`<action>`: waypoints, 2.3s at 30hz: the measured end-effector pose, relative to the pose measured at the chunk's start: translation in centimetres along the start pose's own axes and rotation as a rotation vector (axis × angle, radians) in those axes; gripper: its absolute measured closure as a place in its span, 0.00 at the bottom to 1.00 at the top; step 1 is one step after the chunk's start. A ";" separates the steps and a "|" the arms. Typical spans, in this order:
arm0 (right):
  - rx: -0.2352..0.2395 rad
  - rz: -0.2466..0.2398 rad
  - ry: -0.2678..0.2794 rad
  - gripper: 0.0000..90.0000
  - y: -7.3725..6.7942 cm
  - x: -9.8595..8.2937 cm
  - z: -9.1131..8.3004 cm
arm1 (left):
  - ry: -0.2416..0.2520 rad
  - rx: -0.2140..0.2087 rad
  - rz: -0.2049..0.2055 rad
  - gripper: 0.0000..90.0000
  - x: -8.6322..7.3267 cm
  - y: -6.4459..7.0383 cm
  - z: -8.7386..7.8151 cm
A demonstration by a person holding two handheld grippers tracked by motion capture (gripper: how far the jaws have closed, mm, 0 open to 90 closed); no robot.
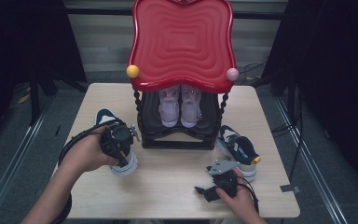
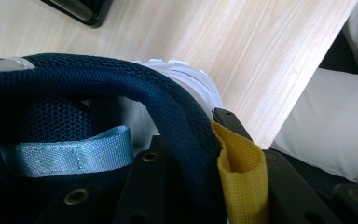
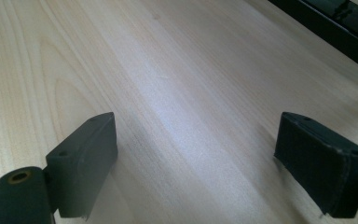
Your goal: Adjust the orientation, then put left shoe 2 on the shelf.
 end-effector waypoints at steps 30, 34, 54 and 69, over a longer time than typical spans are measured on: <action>0.001 0.000 -0.003 0.14 0.0 0.0 0.0 | 0.026 0.035 0.034 0.83 -0.1 0.8 -7.5; 0.001 0.000 -0.004 0.14 0.0 0.0 0.0 | 0.022 0.046 0.039 0.83 -0.1 0.8 -8.5; 0.000 -0.001 -0.003 0.14 0.0 0.0 0.0 | 0.034 0.098 0.066 0.82 0.3 1.2 -13.1; 0.001 0.000 -0.001 0.14 0.0 0.0 0.0 | 0.038 0.132 0.055 0.82 -0.1 0.9 -16.0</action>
Point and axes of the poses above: each handheld gripper's, and its own axes: z roughly forward along the jaws, x roughly out of its top, y roughly to its right, the point moved 6 cm from there along z, roughly forward along the jaws, and after that the axes turned 14 degrees about -y, right-handed, at the moved point
